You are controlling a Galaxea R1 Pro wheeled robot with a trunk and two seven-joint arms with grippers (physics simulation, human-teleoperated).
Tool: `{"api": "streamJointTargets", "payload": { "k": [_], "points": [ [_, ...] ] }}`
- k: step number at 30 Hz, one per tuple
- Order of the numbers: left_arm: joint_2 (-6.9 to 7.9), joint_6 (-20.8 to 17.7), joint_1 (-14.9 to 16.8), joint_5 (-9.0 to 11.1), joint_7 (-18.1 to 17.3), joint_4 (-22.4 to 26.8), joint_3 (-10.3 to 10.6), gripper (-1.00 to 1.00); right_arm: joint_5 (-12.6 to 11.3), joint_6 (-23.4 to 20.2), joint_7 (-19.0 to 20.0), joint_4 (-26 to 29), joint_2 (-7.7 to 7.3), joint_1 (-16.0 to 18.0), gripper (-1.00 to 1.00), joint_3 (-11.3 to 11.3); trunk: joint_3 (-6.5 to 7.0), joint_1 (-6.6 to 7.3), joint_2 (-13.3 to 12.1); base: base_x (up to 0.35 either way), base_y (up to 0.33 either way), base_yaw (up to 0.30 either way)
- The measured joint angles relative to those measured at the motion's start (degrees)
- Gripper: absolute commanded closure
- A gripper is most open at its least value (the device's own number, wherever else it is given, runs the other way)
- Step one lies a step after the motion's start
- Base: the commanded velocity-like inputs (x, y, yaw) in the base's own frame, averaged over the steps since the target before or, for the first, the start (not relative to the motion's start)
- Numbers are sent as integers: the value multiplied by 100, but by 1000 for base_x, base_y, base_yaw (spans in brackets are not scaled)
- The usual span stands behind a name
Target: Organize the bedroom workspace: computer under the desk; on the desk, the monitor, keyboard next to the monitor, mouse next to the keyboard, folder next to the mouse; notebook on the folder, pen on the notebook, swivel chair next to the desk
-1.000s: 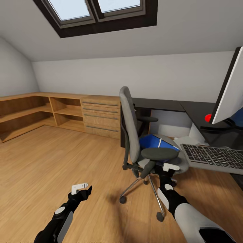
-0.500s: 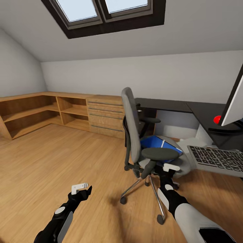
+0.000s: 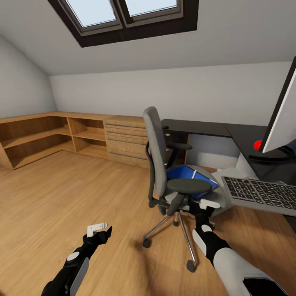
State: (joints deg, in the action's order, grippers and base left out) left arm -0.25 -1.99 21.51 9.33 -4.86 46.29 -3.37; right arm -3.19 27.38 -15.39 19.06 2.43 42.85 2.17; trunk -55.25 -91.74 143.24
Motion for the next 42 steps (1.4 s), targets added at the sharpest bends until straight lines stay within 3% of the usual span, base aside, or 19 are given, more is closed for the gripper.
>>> {"api": "streamJointTargets", "payload": {
  "k": [23, 42],
  "points": [
    [1, 0, 1, 0, -4, 0, 2, -100, 3, 202, -4, -12, 23, 0, -100, -7, -1, 0, 0, -79, -13, 3],
    [1, 0, -2, 0, -3, 2, -1, -100, 23, 222, -24, -33, 16, 5, -100, -8, -78, 1, 1, -1, 0, 168]
  ]
}}
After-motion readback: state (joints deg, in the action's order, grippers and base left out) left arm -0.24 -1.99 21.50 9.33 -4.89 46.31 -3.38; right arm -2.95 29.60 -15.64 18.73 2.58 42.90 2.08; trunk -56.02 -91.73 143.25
